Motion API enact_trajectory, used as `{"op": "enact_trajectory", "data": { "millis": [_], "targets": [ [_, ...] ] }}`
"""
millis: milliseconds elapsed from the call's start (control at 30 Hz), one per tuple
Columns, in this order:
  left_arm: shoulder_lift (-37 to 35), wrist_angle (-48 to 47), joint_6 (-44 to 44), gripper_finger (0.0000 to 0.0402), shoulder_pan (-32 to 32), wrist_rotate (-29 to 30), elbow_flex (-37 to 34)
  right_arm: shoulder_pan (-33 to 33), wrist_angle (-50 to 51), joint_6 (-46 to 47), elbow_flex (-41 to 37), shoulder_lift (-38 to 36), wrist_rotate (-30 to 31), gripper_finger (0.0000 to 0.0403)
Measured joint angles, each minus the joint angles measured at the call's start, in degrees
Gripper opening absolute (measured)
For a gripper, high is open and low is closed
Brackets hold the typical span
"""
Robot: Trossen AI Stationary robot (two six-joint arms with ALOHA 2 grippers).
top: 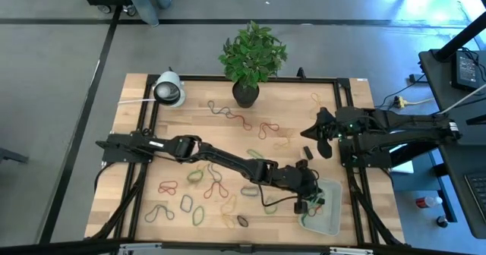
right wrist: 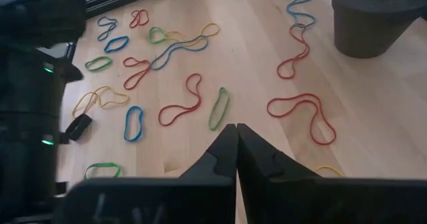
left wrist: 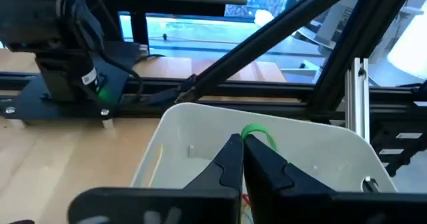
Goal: Pick and place rubber bands into bin
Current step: Put the green rubber band into the gray bin, then put the red rubber band into the gray bin
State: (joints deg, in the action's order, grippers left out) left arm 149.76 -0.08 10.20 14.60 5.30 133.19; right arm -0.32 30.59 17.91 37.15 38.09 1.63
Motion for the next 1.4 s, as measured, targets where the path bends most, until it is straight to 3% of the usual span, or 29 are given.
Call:
{"op": "enact_trajectory", "data": {
  "millis": [133, 400, 600, 1267, 1400],
  "targets": [
    [0.55, -0.74, 0.09, 0.0027, -0.09, -0.56, 0.02, 0.0, 0.02, -0.17, 0.0, 0.0, 0.02, 0.0006],
    [0.6, -3.24, 1.73, 0.0121, -0.47, -1.25, 0.02, 0.02, 0.06, -0.29, 0.0, 0.0, 0.04, 0.0006],
    [0.58, -9.24, 4.04, 0.0166, -0.51, -2.28, 0.02, 0.02, 0.07, -0.39, 0.0, 0.0, 0.04, 0.0006],
    [-0.38, -17.0, 0.05, 0.0164, -0.47, -2.27, 1.84, 0.02, 0.08, -0.22, 0.0, 0.0, 0.13, 0.0006],
    [-2.65, -22.27, 2.75, 0.0153, -0.75, -2.65, 1.57, 0.02, 0.1, -0.22, 0.0, 0.0, 0.13, 0.0007]
  ]
}}
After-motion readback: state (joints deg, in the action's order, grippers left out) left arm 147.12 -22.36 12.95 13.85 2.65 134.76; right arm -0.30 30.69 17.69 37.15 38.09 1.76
